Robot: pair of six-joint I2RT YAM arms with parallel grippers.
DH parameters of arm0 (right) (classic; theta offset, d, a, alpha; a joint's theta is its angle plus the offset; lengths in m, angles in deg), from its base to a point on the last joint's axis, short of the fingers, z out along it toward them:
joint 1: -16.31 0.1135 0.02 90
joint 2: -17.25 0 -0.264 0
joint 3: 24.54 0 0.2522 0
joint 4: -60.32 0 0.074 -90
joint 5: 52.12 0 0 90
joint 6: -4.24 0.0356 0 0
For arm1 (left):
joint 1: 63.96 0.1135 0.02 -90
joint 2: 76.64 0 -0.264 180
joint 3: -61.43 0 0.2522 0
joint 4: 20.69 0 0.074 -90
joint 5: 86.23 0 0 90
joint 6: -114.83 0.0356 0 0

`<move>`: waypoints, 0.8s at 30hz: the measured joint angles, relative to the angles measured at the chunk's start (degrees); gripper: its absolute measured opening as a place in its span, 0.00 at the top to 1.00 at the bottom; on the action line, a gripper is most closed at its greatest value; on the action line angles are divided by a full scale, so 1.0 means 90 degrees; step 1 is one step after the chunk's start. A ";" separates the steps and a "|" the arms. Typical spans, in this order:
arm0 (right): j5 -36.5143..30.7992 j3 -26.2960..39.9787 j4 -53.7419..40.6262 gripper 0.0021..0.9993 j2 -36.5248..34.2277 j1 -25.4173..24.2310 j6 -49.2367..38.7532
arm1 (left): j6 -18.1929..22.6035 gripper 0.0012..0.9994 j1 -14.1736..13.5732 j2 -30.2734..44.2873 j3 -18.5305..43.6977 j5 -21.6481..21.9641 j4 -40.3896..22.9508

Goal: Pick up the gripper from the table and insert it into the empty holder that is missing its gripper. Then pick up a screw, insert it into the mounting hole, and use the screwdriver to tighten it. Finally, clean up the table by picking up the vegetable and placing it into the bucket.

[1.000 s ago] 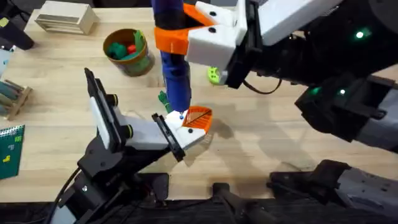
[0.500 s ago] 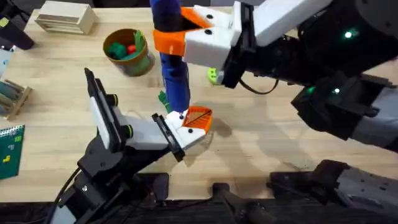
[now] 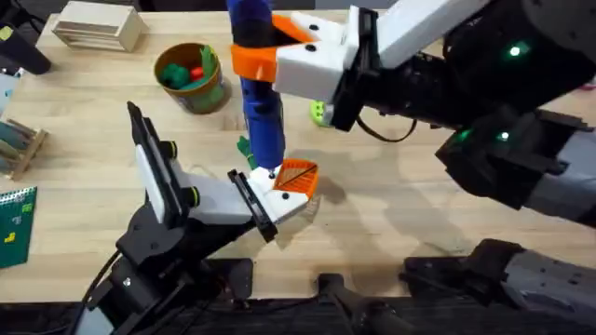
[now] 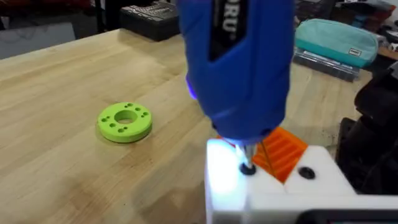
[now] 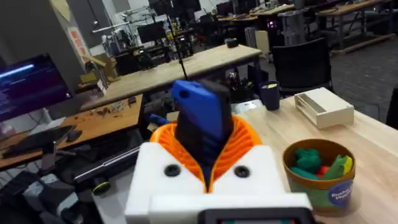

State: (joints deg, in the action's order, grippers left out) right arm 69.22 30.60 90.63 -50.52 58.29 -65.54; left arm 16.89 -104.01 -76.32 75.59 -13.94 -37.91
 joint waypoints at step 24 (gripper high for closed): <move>0.0007 -0.0003 0.0228 0.97 -0.0004 -0.0003 0.0041 | 0.0002 1.00 0.0000 0.0000 0.0000 0.0002 0.0000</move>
State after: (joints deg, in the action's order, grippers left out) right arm 69.28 30.58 92.68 -50.55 58.27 -65.18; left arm 16.90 -104.01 -76.32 75.59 -13.92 -37.91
